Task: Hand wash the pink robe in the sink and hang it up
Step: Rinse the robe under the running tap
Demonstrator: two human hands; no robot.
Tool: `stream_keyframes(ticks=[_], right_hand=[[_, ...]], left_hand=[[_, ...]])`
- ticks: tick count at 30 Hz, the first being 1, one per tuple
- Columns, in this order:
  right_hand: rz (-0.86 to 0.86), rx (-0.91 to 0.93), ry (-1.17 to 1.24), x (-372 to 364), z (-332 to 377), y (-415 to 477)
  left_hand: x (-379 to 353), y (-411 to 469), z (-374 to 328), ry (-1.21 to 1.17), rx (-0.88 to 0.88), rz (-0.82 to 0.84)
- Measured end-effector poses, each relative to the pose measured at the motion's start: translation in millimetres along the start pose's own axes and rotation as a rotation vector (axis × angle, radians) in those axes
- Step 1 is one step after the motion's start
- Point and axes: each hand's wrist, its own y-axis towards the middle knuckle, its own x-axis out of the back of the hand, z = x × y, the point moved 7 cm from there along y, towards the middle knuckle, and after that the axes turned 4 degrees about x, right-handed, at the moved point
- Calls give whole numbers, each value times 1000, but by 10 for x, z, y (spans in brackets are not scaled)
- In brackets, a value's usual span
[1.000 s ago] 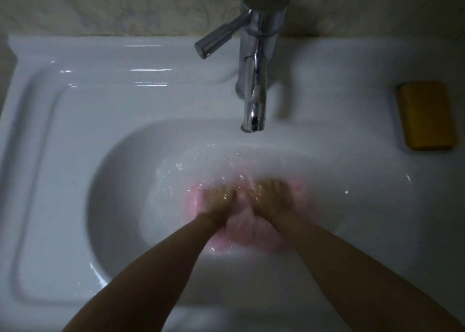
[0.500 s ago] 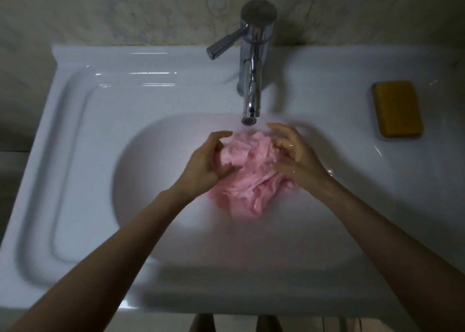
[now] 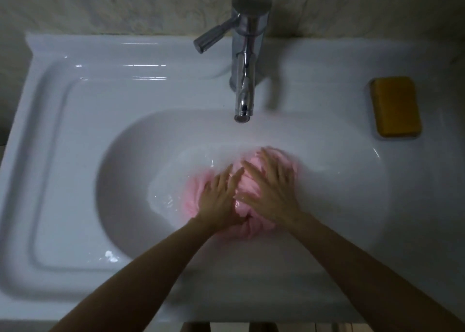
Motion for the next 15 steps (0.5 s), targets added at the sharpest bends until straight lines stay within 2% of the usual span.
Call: stream_keyframes(ticks=[2,4,6,8,10,12,14,15], right_hand=[[-33,-6,-75,-159,-23,43],[-144,-5,-94,-212,-7,40],[-284,-17,-78,-233,22,35],[-331,-36,-49,-288,20,97],[-365,-24,-58,-334,18,184],[-399,-3,-30,-343,-18,291],[-504,-2,-19,-268,-46,371],[-574,-1,-17,-227,-52,396]], left_hand=[[0,-33,21,-34,-1,-156],[-2,-12,71,-90,-42,-252],[-10,25,122,-137,-88,-290],[-23,110,184,-140,-89,-285],[-14,191,227,-161,-37,-239],[-82,262,301,-281,84,-97],[-164,267,345,-629,264,28],[-203,252,372,-834,380,32]])
